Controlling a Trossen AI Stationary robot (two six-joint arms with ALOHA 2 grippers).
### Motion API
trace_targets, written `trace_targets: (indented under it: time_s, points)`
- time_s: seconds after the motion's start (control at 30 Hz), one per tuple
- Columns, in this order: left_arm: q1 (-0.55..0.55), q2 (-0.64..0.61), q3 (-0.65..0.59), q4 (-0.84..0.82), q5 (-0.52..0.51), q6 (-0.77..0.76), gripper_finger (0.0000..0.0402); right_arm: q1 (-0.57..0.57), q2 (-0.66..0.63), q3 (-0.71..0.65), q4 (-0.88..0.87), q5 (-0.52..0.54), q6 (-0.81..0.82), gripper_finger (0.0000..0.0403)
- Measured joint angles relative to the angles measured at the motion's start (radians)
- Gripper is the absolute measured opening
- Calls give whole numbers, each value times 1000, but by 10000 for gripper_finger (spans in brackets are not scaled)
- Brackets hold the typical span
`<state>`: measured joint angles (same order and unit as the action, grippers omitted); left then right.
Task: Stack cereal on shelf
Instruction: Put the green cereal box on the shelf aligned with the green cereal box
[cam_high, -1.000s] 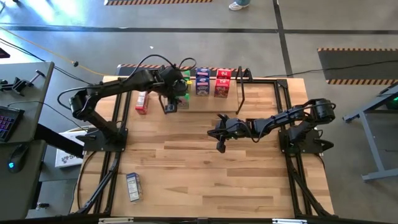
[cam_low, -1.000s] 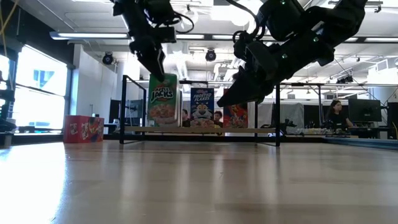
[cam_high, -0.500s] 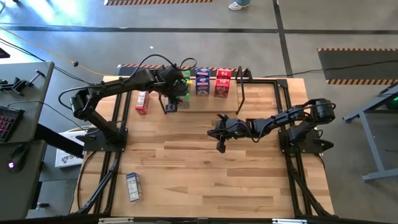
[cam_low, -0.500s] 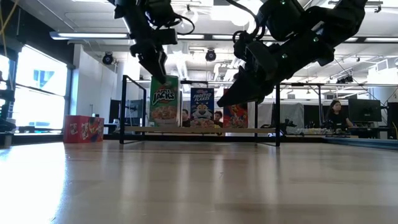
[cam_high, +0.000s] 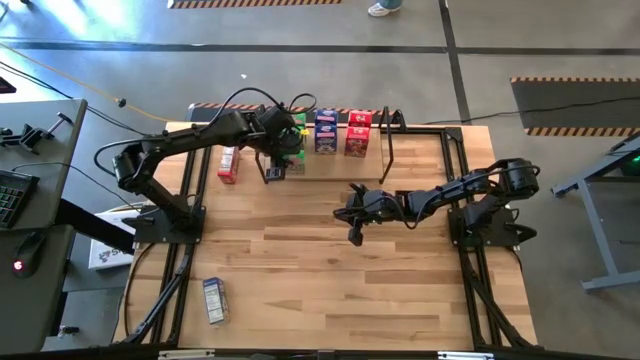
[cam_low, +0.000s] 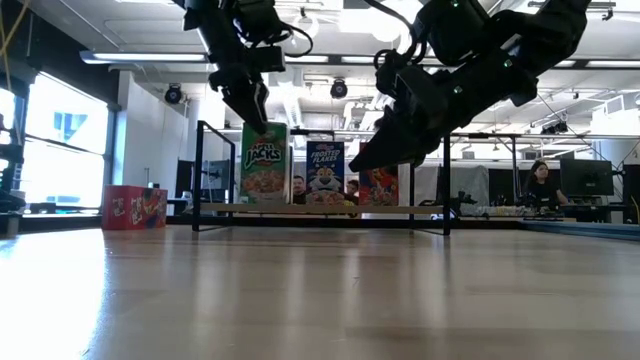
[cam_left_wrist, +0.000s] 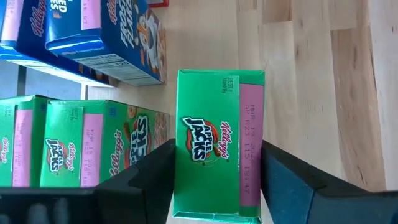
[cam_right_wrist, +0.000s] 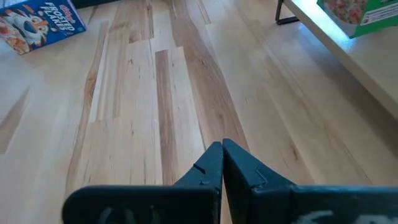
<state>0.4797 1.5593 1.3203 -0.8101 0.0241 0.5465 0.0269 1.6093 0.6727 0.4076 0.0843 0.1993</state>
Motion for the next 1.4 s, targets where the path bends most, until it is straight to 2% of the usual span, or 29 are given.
trace_targets:
  time_s: [0.17, 0.67, 1.03, 1.17, 1.27, 1.4]
  points:
    - [0, 0, 0, 5, -14, 7, 217, 0, 0, 0, 0, -11, -1, 0]
    - [-1, 0, 1, 16, -148, 68, 219, 0, 0, 0, 0, -11, -9, 0]
    - [-24, -26, 2, -10, -169, 45, 218, 0, 0, 0, 6, -9, -18, 0]
    - [-42, -81, 2, -13, -168, 35, 218, -3, 0, 0, 75, 40, -25, 0]
    - [-49, -134, 2, -14, -107, -20, 218, -15, 0, 0, 122, 56, -25, 0]
    - [-71, -223, -85, 59, 72, -92, 201, -31, 0, 0, 141, 54, -31, 0]
